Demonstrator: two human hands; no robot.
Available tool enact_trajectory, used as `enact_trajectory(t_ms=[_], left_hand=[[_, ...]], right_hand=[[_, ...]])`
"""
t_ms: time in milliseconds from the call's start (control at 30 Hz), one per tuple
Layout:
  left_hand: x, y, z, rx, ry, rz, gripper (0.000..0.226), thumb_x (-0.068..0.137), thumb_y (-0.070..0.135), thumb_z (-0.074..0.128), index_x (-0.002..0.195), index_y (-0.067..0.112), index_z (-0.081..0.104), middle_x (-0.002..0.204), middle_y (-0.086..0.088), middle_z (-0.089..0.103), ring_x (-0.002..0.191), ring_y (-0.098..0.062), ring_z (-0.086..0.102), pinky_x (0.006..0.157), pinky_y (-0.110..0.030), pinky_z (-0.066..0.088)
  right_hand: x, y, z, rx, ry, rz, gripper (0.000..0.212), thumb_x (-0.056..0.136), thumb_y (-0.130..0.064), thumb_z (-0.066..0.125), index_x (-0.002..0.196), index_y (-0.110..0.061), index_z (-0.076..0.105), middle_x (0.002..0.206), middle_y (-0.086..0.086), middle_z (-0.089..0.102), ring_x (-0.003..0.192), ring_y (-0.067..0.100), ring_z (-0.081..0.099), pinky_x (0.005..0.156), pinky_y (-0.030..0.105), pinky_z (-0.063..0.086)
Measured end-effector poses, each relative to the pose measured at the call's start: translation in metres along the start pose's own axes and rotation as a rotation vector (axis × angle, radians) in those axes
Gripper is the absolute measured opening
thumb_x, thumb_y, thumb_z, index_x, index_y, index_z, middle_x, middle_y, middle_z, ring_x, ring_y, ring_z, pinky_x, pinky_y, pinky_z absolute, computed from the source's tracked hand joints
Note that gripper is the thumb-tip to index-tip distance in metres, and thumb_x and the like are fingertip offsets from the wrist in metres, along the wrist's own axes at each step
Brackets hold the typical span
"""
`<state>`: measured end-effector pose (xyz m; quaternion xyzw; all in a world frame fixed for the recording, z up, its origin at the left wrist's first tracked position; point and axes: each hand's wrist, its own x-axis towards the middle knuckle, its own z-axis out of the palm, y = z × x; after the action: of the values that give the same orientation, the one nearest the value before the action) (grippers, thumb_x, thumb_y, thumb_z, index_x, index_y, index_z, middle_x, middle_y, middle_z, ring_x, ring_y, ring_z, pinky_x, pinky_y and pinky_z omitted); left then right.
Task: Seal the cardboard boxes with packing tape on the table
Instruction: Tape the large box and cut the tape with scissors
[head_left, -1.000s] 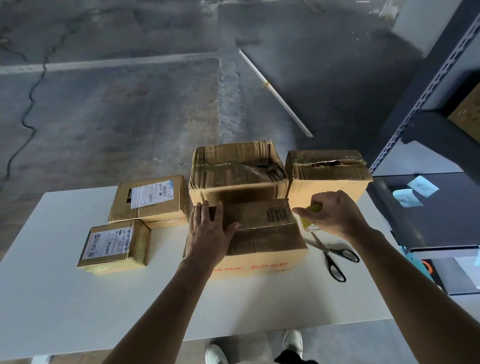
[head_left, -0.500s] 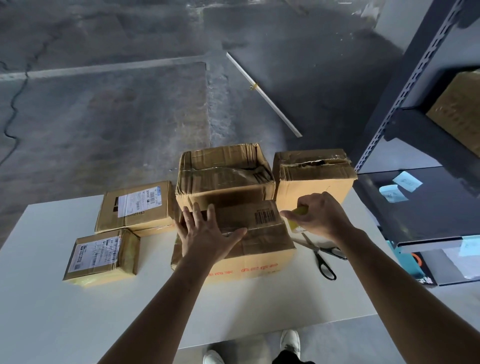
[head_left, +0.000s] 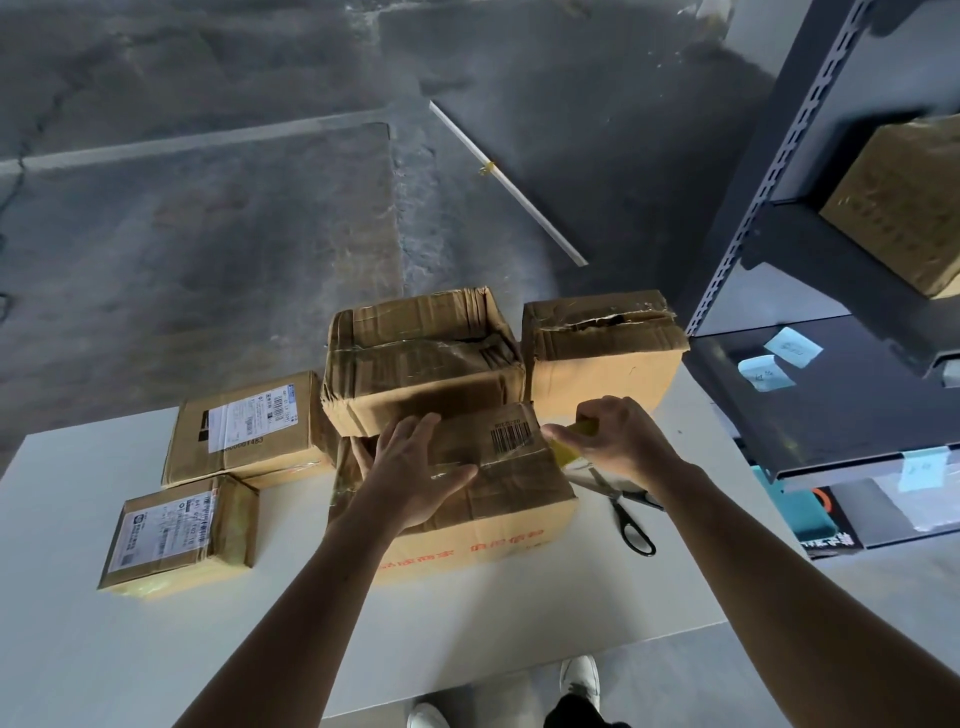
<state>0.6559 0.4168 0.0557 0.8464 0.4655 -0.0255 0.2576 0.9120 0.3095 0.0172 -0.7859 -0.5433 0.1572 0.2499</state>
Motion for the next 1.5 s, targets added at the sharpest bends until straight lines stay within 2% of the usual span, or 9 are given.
enact_trajectory(t_ms=[167, 267, 367, 433, 600, 833, 1000, 1133, 1500], left_hand=[[0.003, 0.011, 0.006, -0.001, 0.044, -0.065, 0.093, 0.077, 0.074, 0.059, 0.148, 0.024, 0.025, 0.154, -0.001, 0.027, 0.144, -0.026, 0.019, 0.114, -0.054, 0.028], [0.014, 0.02, 0.017, 0.019, 0.077, -0.125, 0.109, 0.06, 0.096, 0.042, 0.139, 0.023, 0.025, 0.147, -0.005, 0.031, 0.139, -0.03, 0.026, 0.111, -0.064, 0.029], [0.026, 0.033, 0.03, 0.068, 0.105, -0.077, 0.113, 0.055, 0.102, 0.027, 0.135, 0.022, 0.027, 0.143, -0.006, 0.036, 0.137, -0.031, 0.03, 0.111, -0.068, 0.024], [0.031, 0.044, 0.034, 0.115, 0.108, -0.043, 0.106, 0.062, 0.1, 0.027, 0.134, 0.023, 0.032, 0.142, -0.003, 0.04, 0.138, -0.029, 0.031, 0.114, -0.071, 0.008], [0.037, 0.068, 0.034, 0.217, 0.098, 0.0, 0.1, 0.07, 0.095, 0.018, 0.135, 0.022, 0.037, 0.14, -0.002, 0.045, 0.138, -0.027, 0.035, 0.114, -0.071, -0.004], [0.041, 0.067, 0.04, 0.271, 0.106, 0.023, 0.097, 0.076, 0.093, 0.014, 0.136, 0.021, 0.039, 0.137, -0.003, 0.048, 0.134, -0.028, 0.039, 0.115, -0.068, 0.005], [0.042, 0.053, 0.038, 0.261, 0.106, 0.11, 0.08, 0.083, 0.083, 0.022, 0.134, 0.024, 0.039, 0.133, -0.002, 0.049, 0.127, -0.026, 0.043, 0.114, -0.053, 0.024], [0.042, 0.035, 0.034, 0.268, 0.092, 0.144, 0.072, 0.088, 0.076, 0.026, 0.14, 0.028, 0.035, 0.136, -0.002, 0.047, 0.129, -0.026, 0.042, 0.113, -0.048, 0.024], [0.028, -0.019, 0.011, 0.248, 0.038, 0.055, 0.081, 0.079, 0.082, 0.014, 0.141, 0.033, 0.032, 0.142, -0.003, 0.043, 0.138, -0.029, 0.032, 0.118, -0.057, 0.012]], right_hand=[[0.0, 0.004, 0.008, 0.101, -0.02, 0.025, 0.047, 0.085, -0.057, 0.064, 0.059, -0.021, 0.049, 0.052, -0.005, 0.049, 0.05, 0.012, 0.051, 0.053, 0.019, 0.036], [0.001, 0.002, 0.007, 0.068, -0.046, 0.026, 0.049, 0.088, -0.056, 0.062, 0.057, -0.021, 0.046, 0.052, -0.005, 0.047, 0.049, 0.011, 0.047, 0.052, 0.019, 0.033], [0.0, 0.0, 0.007, 0.04, -0.045, 0.021, 0.05, 0.09, -0.057, 0.059, 0.056, -0.022, 0.044, 0.053, -0.004, 0.046, 0.05, 0.01, 0.045, 0.052, 0.019, 0.03], [0.0, 0.001, 0.01, 0.043, -0.036, 0.01, 0.049, 0.091, -0.056, 0.058, 0.057, -0.022, 0.045, 0.054, -0.004, 0.047, 0.052, 0.011, 0.046, 0.054, 0.02, 0.03], [0.001, 0.004, 0.012, 0.034, -0.078, -0.007, 0.047, 0.098, -0.046, 0.052, 0.072, -0.007, 0.059, 0.065, 0.005, 0.055, 0.062, 0.02, 0.051, 0.06, 0.028, 0.034], [0.003, -0.003, 0.011, 0.135, -0.1, 0.002, 0.048, 0.103, -0.043, 0.039, 0.061, -0.022, 0.047, 0.055, -0.003, 0.047, 0.055, 0.014, 0.048, 0.06, 0.029, 0.036], [0.004, 0.004, 0.012, 0.086, -0.055, -0.027, 0.053, 0.101, -0.044, 0.046, 0.055, -0.019, 0.043, 0.048, -0.004, 0.042, 0.045, 0.011, 0.044, 0.052, 0.023, 0.03], [0.004, 0.002, 0.01, 0.073, -0.064, -0.018, 0.052, 0.101, -0.043, 0.048, 0.054, -0.021, 0.042, 0.048, -0.004, 0.042, 0.045, 0.011, 0.045, 0.051, 0.026, 0.033], [0.0, -0.002, 0.006, 0.057, -0.077, 0.035, 0.049, 0.101, -0.042, 0.05, 0.057, -0.02, 0.045, 0.052, -0.003, 0.047, 0.048, 0.011, 0.046, 0.051, 0.025, 0.032]])
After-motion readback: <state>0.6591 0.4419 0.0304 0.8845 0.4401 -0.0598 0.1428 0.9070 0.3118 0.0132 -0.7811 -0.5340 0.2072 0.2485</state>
